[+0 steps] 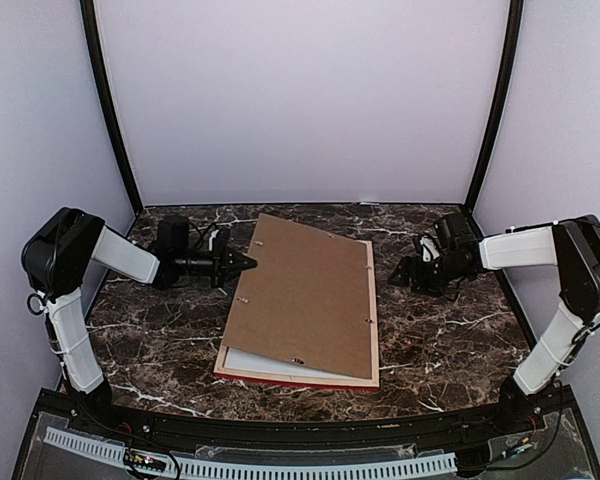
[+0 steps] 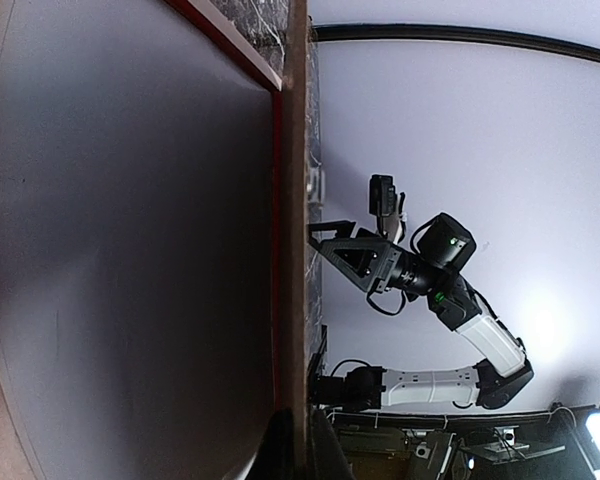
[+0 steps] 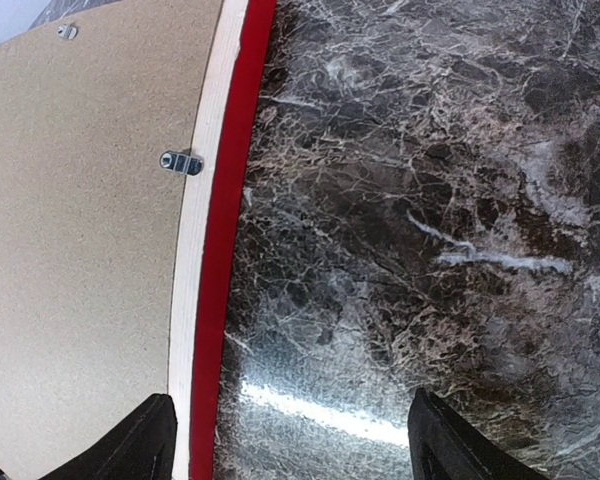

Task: Put the photo into the frame
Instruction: Place the backboard on the frame body.

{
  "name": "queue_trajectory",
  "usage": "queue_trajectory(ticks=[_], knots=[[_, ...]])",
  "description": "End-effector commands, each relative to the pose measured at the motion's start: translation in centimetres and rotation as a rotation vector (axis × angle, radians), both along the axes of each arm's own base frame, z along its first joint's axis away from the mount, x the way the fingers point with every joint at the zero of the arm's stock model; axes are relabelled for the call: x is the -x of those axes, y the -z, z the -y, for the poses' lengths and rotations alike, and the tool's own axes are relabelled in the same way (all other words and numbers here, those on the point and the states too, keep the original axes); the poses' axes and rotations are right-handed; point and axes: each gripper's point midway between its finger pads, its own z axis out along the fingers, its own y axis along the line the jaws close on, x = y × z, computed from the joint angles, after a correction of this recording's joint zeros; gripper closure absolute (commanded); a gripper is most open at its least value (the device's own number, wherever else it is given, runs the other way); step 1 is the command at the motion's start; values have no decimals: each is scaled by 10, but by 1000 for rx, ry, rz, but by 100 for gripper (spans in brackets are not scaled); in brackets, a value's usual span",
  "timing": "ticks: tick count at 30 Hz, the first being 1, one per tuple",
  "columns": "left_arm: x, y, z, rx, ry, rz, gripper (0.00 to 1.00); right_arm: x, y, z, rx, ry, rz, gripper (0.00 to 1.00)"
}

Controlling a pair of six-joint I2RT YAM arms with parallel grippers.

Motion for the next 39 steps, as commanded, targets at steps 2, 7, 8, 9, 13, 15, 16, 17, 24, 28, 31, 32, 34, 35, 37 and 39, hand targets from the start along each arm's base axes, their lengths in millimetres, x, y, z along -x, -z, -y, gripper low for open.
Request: queue_trajectory(ticks=[2,7,8,9,13,15,16,17,24,28,31,32,34,35,37,39], knots=[[6,-19,4,19,45,54,100,-6,-1,0,-7,-8,11,19],[7,-20,4,14,46,55,100,-5,2,-1,-10,-10,6,19],[7,-19,4,13,45,53,100,-5,2,-1,-10,-11,6,19],[7,-19,4,13,46,53,100,-5,3,-1,-9,-11,4,19],[9,-20,4,13,46,52,100,-5,4,0,-7,-12,2,19],[10,-20,3,12,45,50,100,-4,5,-1,-8,-14,-2,19],[11,-21,3,13,46,52,100,-4,5,-1,-9,-14,-1,19],[12,-20,2,12,45,47,100,-4,5,-2,-10,-16,-1,19],[14,-21,2,15,45,37,100,-4,5,-2,-10,-17,-2,19],[14,-19,2,14,45,32,100,-2,7,-2,-9,-20,-7,19],[14,-17,2,10,44,27,100,-2,6,-3,-17,-26,-7,19],[14,-16,2,9,44,25,100,-3,5,-4,-21,-29,-3,19],[13,-13,2,5,43,19,100,-3,3,-6,-28,-36,2,19],[12,-13,2,3,40,18,100,-3,1,-7,-31,-41,6,19],[10,-10,3,-2,42,12,98,-3,-1,-11,-32,-54,11,19],[9,-8,3,-9,44,9,95,-2,-2,-15,-27,-72,17,19]])
